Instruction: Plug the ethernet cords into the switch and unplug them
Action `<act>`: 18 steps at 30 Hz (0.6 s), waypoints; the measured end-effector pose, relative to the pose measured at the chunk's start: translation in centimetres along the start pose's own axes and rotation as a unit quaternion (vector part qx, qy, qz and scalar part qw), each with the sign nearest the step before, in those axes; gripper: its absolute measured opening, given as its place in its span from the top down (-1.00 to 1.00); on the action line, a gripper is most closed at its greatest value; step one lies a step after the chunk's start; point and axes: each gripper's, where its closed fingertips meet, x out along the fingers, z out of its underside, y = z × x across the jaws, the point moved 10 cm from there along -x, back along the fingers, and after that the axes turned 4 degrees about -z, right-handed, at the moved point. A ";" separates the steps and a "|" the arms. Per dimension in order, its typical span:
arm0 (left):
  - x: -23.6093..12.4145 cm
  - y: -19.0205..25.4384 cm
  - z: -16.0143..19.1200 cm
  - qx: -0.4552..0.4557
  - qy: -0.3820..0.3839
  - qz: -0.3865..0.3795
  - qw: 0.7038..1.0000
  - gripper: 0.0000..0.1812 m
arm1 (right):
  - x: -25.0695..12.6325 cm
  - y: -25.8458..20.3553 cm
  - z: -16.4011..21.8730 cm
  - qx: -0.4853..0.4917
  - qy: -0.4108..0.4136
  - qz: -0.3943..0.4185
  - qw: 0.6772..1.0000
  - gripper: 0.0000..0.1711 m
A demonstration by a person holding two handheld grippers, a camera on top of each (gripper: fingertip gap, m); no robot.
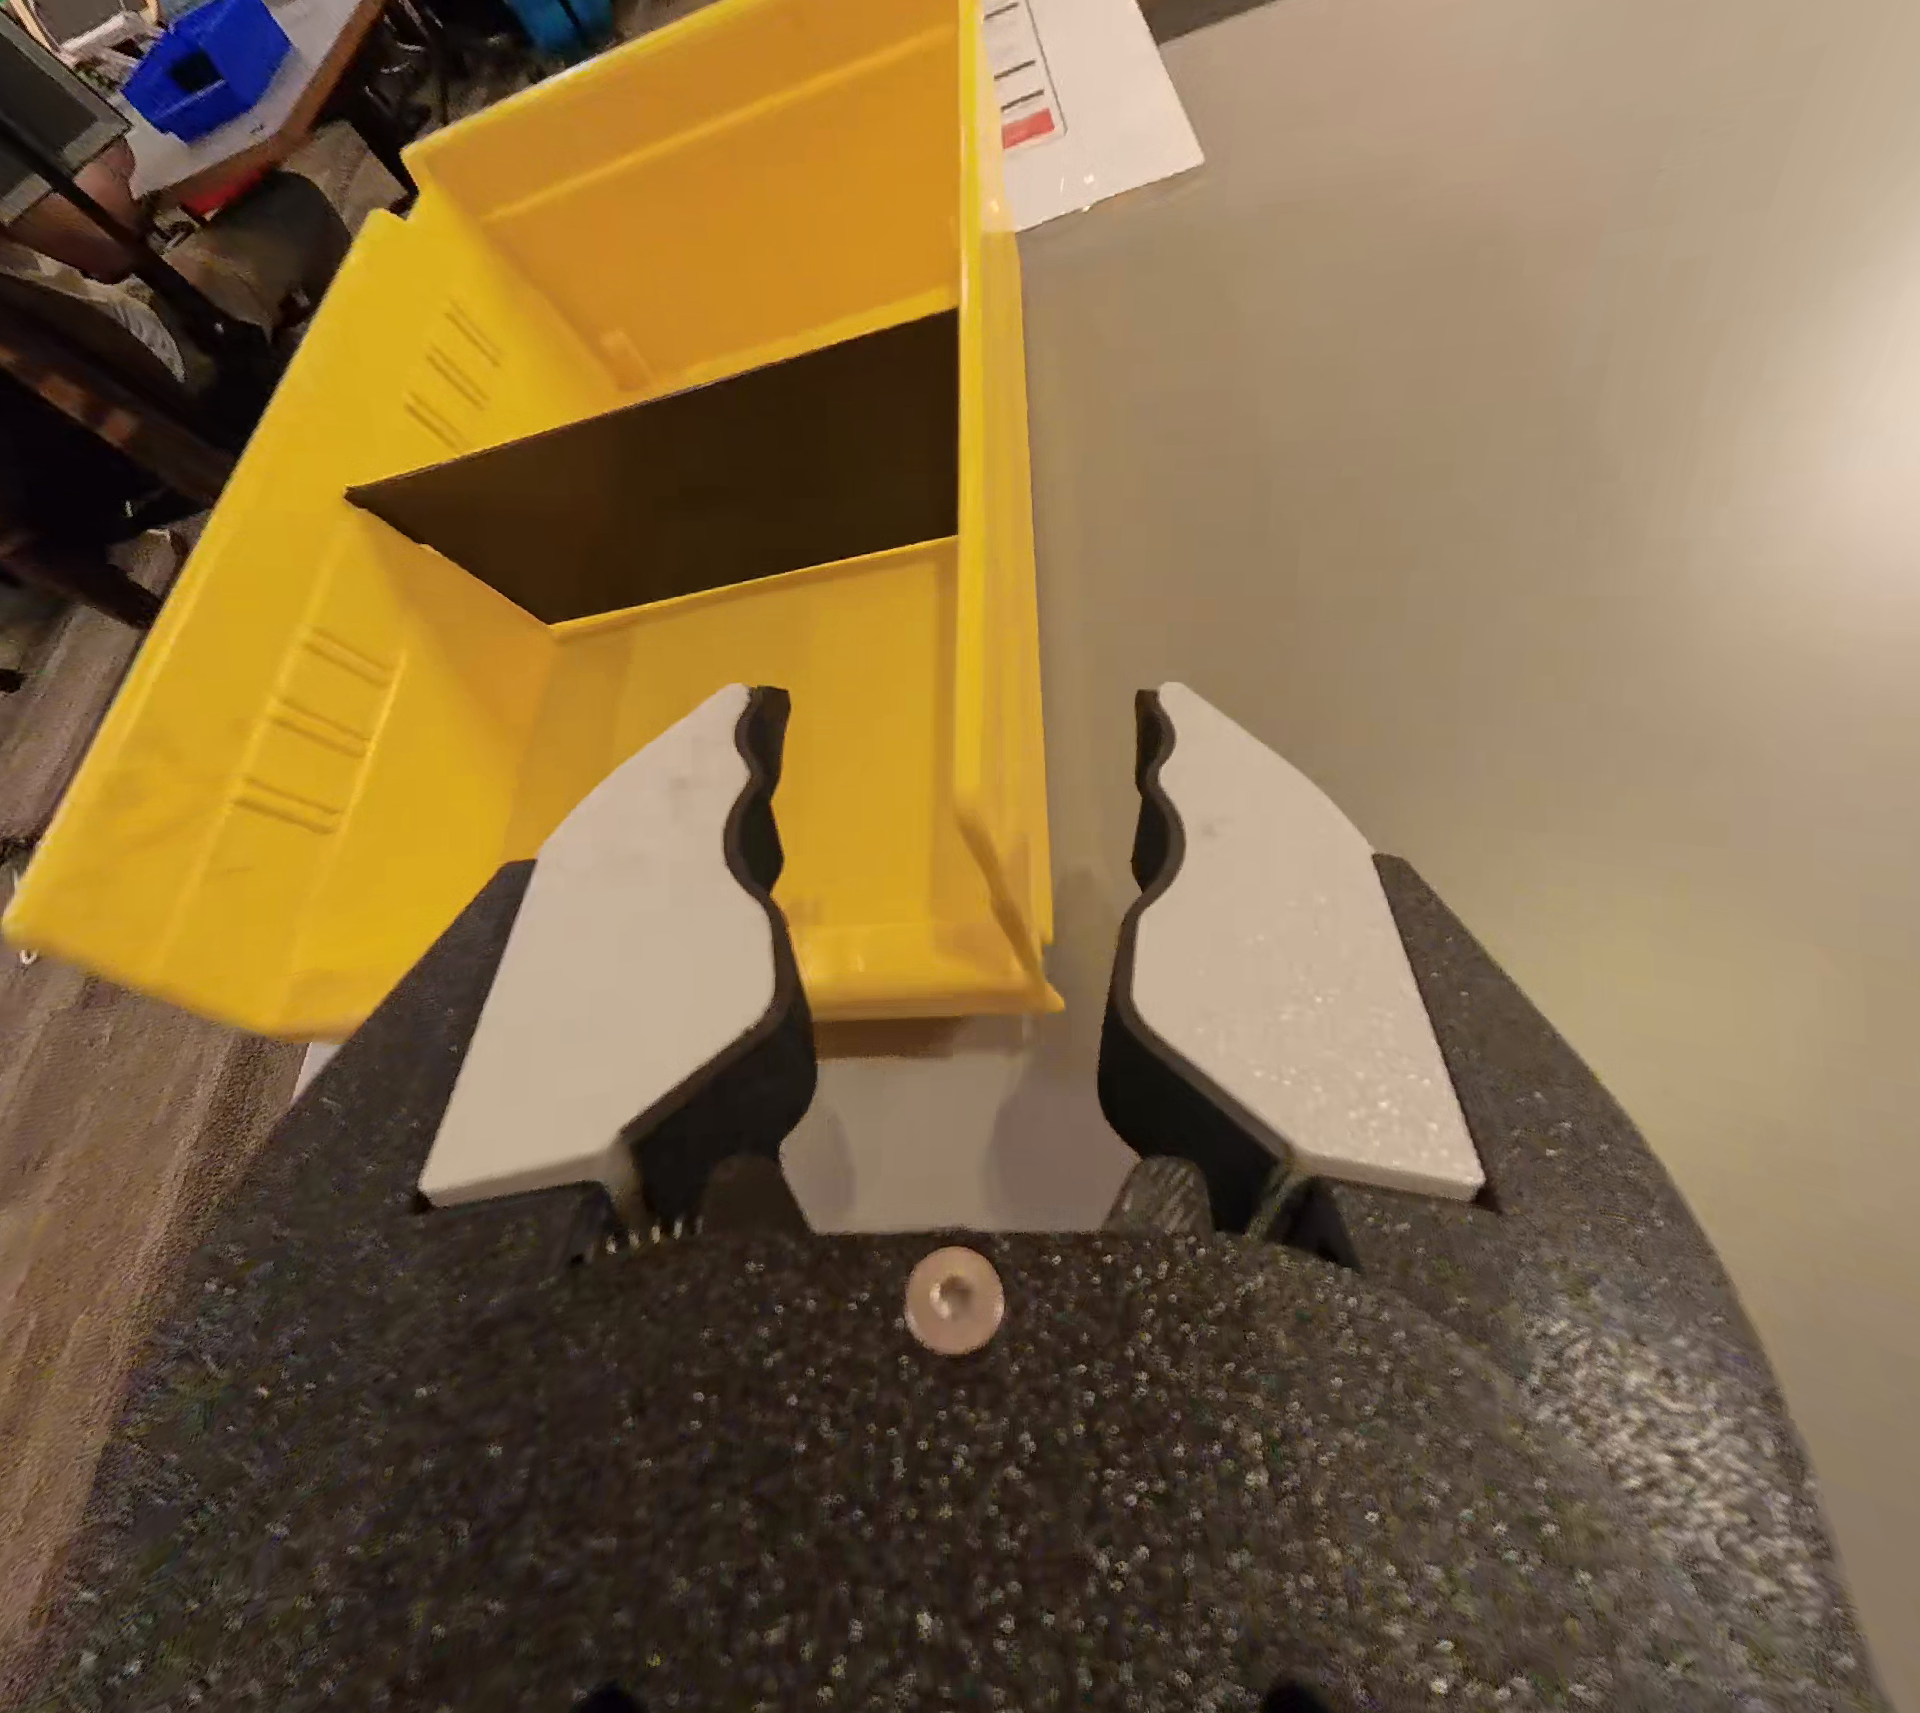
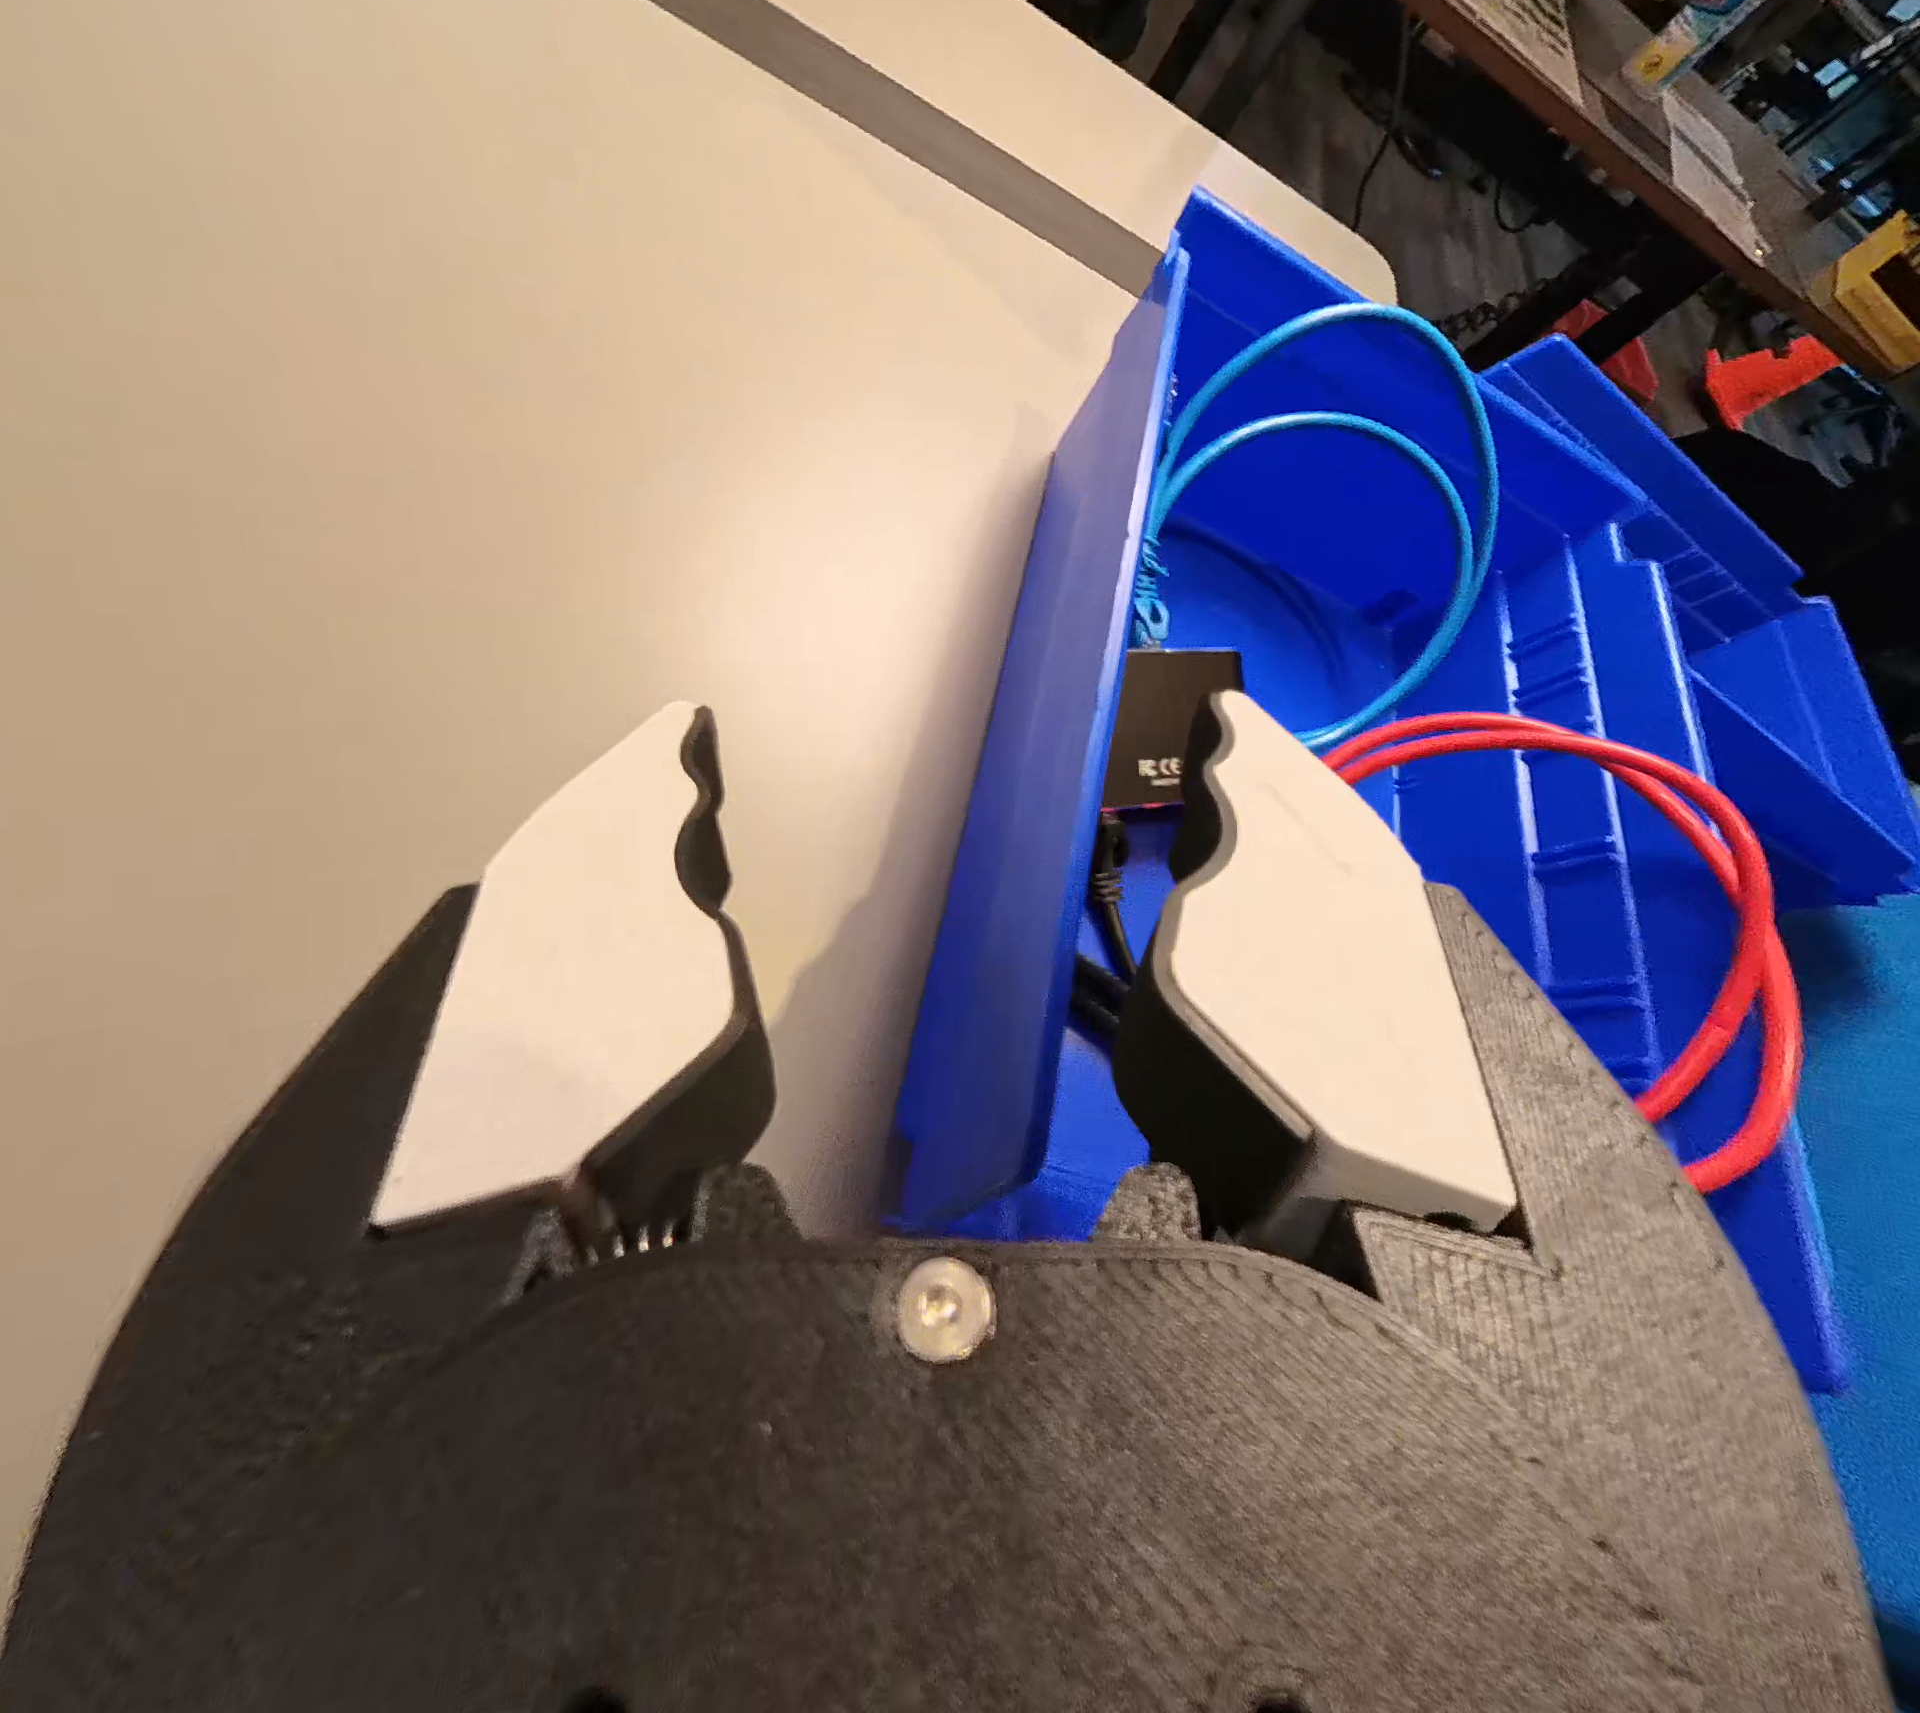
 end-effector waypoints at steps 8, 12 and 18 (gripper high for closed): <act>3.4 0.4 0.1 0.027 0.014 -0.024 0.999 0.59 | 3.0 0.3 1.0 -0.049 -0.066 0.032 0.996 0.24; 3.6 1.0 0.5 0.050 0.043 -0.013 0.998 0.82 | 3.5 0.5 0.8 -0.070 -0.070 0.083 0.992 0.57; 0.9 1.9 0.9 0.053 0.127 0.006 0.990 0.91 | 2.8 1.7 1.2 -0.052 -0.026 0.049 0.997 0.91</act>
